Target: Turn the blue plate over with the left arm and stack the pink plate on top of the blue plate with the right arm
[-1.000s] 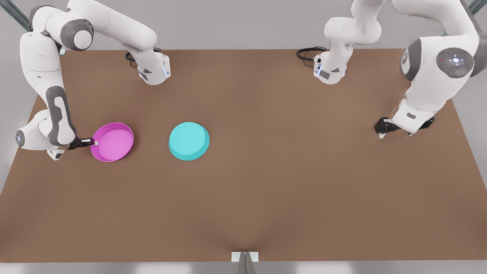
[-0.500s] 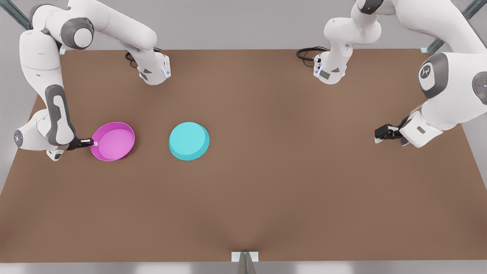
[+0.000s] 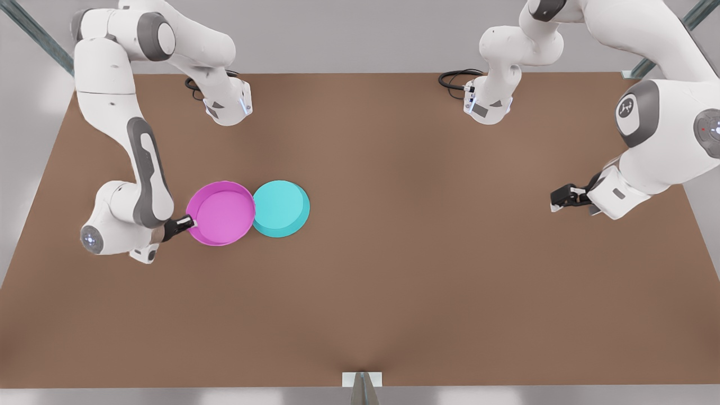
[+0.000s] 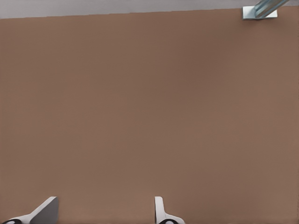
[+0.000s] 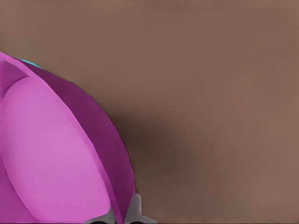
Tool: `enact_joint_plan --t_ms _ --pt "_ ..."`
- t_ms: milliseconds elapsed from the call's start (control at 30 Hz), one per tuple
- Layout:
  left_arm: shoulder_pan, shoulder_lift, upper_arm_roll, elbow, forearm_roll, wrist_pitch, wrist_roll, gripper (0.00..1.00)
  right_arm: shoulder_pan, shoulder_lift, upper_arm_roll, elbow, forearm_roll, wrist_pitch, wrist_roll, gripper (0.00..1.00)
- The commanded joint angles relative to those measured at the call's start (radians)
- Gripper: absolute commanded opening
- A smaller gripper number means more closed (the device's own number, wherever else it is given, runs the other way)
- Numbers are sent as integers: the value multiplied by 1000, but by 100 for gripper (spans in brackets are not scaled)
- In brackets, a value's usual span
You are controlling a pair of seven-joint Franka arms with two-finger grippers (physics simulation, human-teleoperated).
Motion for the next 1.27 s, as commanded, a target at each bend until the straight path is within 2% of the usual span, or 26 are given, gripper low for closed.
enact_joint_plan --t_ms 0,133,467,500,533,633,700,733,800,833,867,900,1000,1233 --pt "0 0 0 0 2 0 0 99 12 1 0 0 -6 1 17 21" --pt "0 1 0 0 2 0 -6 100 118 4 2 -9 -6 -23 66 21" --pt "0 3 3 -2 3 4 -6 100 187 20 45 -8 66 -11 92 21" --pt "0 -14 5 -23 3 1 -6 100 188 23 45 -6 65 -9 101 40" --pt "0 -55 3 -74 20 4 -7 100 188 27 45 -5 65 -11 114 55" --pt "0 -106 2 -140 20 12 -7 100 188 27 45 -3 62 -9 114 78" --pt "0 -135 -9 -183 23 49 -44 100 188 29 45 -5 59 -9 114 86" --pt "0 -138 -46 -194 48 49 -46 100 188 29 45 -3 59 -8 114 99" --pt "0 -137 -47 -194 48 49 -49 100 176 1 43 26 42 -54 117 100" --pt "0 -138 -47 -192 51 47 -47 100 162 -66 43 96 -10 -187 231 100" --pt "0 -135 -47 -191 53 49 -49 100 132 -138 43 250 -82 -371 399 100" --pt "0 -130 -47 -187 54 49 -49 100 87 -184 34 368 -107 -454 445 100" --pt "0 -129 -63 -184 69 43 -29 100 38 -299 19 514 -291 -462 506 100" --pt "-2 -123 -83 -184 88 46 31 100 43 -272 29 520 -276 -463 548 100"
